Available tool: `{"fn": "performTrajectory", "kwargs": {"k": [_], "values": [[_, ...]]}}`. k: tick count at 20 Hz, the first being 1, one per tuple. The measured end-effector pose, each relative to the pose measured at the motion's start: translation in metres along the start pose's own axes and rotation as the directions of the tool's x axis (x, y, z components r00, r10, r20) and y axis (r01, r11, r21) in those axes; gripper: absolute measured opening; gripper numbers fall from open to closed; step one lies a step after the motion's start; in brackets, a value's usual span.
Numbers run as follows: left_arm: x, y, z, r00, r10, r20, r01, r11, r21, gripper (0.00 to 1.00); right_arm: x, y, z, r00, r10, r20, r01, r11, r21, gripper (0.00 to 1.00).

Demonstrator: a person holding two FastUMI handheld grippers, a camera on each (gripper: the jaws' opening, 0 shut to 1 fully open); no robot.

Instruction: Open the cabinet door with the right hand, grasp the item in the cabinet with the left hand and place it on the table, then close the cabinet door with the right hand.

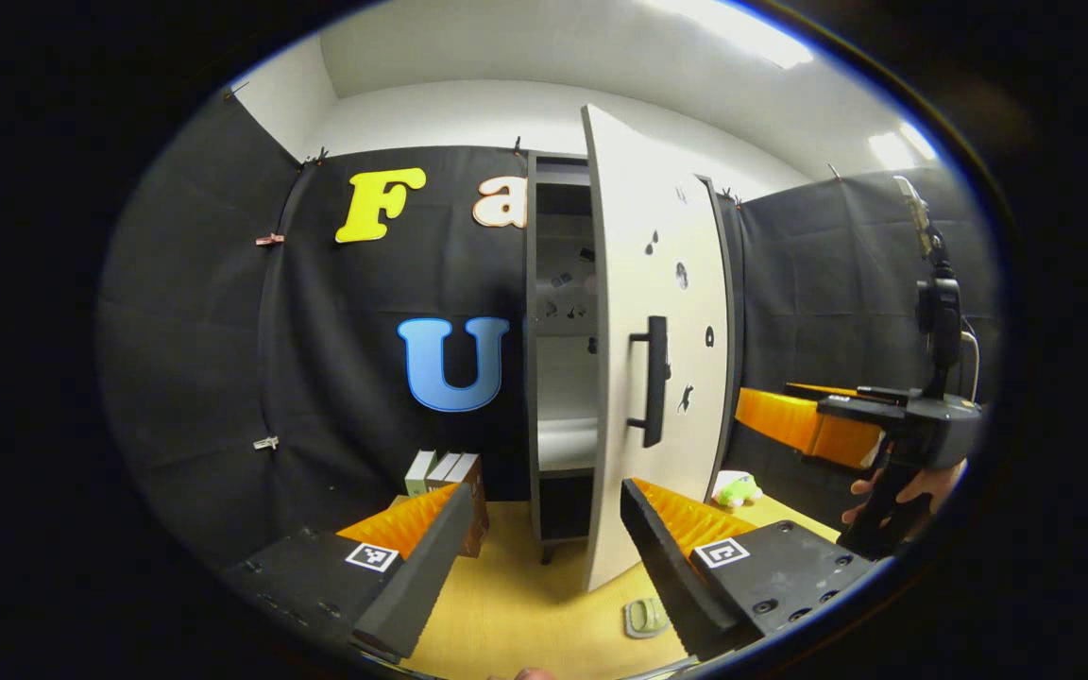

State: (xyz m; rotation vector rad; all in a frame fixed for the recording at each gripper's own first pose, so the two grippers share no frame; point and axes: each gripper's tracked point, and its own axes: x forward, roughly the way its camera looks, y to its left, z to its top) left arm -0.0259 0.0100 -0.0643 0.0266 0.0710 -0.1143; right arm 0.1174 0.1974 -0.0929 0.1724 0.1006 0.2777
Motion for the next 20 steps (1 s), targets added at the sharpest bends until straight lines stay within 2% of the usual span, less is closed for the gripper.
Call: {"fn": "performTrajectory", "kwargs": {"k": [7,12,15,20], "values": [[0.003,-0.002,0.018,0.999,-0.007,0.038,0.007,1.000,-0.006,0.96,-0.020,0.004,0.007,1.000,-0.022,0.021,0.023,1.000,-0.020,0.97],[0.002,-0.007,0.026,0.999,-0.021,0.049,0.021,1.000,-0.011,0.98,-0.026,-0.007,0.014,0.998,-0.049,0.032,0.050,0.999,-0.021,0.97],[0.003,-0.004,0.031,0.999,0.000,0.050,0.000,1.000,0.013,0.98,-0.029,-0.019,0.018,0.996,-0.079,0.043,0.081,0.996,-0.038,0.97],[0.003,-0.004,0.035,0.998,0.012,0.058,-0.012,1.000,-0.001,0.98,-0.031,-0.039,0.018,0.989,-0.137,0.056,0.141,0.986,-0.086,0.97]]}}
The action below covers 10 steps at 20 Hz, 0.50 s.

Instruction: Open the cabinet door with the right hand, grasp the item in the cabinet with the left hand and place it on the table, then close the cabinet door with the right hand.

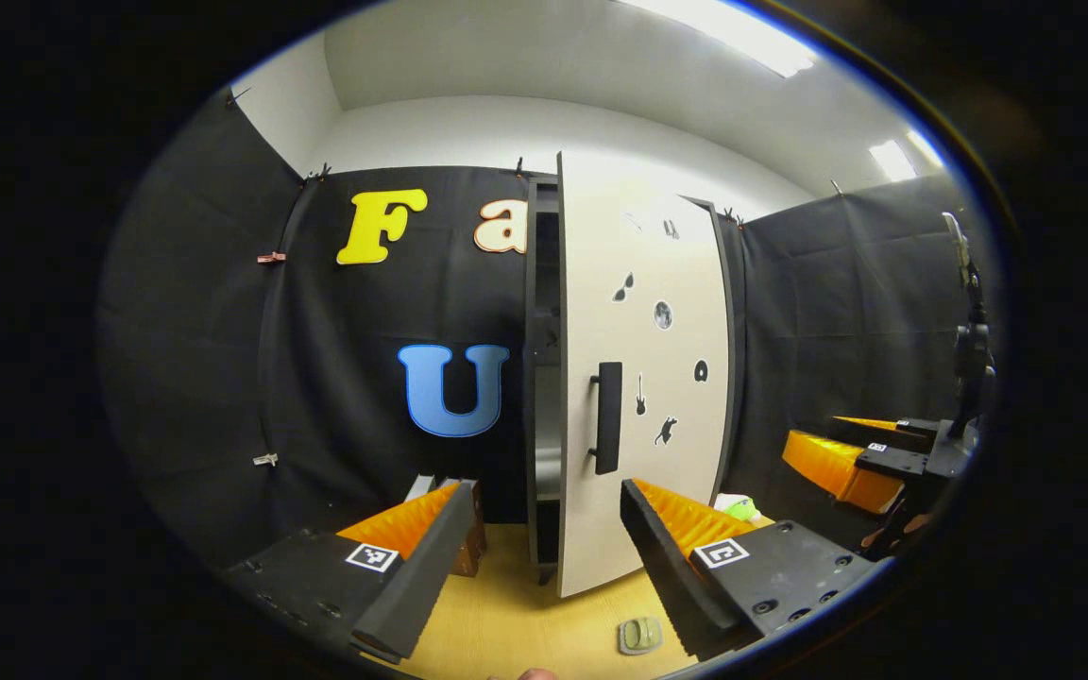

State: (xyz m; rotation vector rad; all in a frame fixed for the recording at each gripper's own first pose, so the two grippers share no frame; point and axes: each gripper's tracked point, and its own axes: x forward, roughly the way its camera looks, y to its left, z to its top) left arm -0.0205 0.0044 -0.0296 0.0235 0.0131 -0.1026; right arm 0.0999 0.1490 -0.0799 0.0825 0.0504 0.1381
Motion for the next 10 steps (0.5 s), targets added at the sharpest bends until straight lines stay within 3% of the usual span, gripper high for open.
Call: {"fn": "performTrajectory", "kwargs": {"k": [10], "values": [[0.0074,-0.0102,0.0007,1.000,0.008,0.008,-0.008,1.000,-0.003,0.98,0.0014,-0.0097,0.0033,0.999,-0.012,0.032,0.015,0.997,-0.073,0.97]]}}
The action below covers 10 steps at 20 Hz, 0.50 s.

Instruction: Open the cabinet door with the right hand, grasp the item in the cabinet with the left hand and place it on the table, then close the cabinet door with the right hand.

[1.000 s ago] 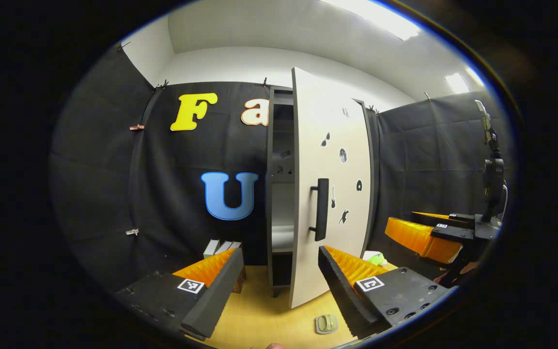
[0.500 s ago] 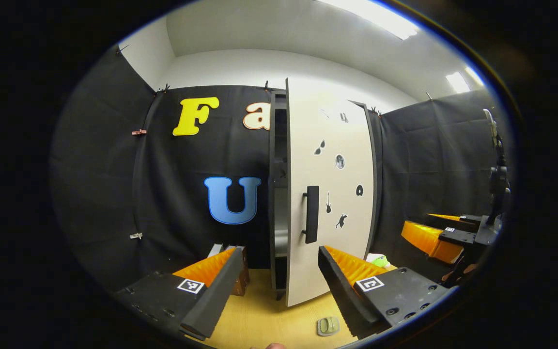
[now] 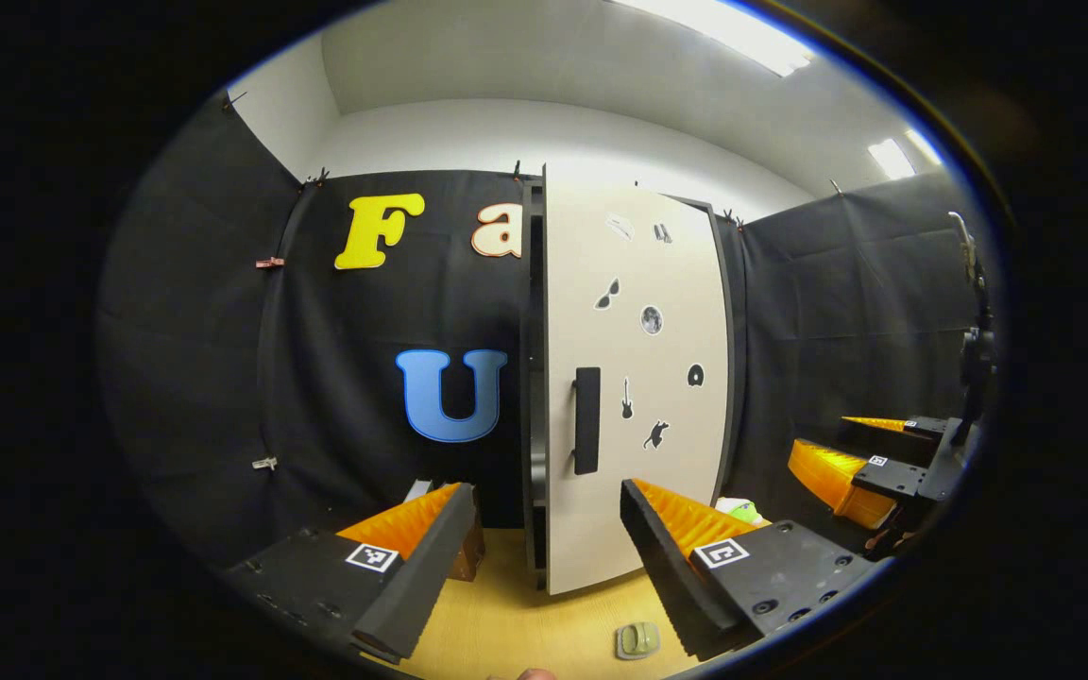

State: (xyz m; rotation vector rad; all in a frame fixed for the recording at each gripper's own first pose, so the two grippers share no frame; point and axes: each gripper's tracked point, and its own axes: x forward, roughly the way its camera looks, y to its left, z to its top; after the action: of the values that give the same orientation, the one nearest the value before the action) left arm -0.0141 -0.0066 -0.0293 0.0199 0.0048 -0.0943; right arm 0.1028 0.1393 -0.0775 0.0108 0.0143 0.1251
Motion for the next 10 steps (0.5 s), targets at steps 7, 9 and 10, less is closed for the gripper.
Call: {"fn": "performTrajectory", "kwargs": {"k": [7,9,10], "values": [[0.001,0.004,-0.007,0.999,0.031,-0.017,-0.031,1.000,0.001,0.98,0.010,-0.006,0.000,1.000,-0.014,0.014,0.014,1.000,-0.006,0.97],[0.003,0.006,-0.012,0.999,0.043,-0.028,-0.043,0.999,0.002,0.98,0.013,-0.005,-0.006,1.000,-0.009,-0.003,0.009,1.000,0.000,0.97],[0.004,0.006,-0.014,0.999,0.043,-0.031,-0.043,0.999,-0.002,0.98,0.015,-0.007,-0.005,1.000,-0.014,0.000,0.014,1.000,0.009,0.97]]}}
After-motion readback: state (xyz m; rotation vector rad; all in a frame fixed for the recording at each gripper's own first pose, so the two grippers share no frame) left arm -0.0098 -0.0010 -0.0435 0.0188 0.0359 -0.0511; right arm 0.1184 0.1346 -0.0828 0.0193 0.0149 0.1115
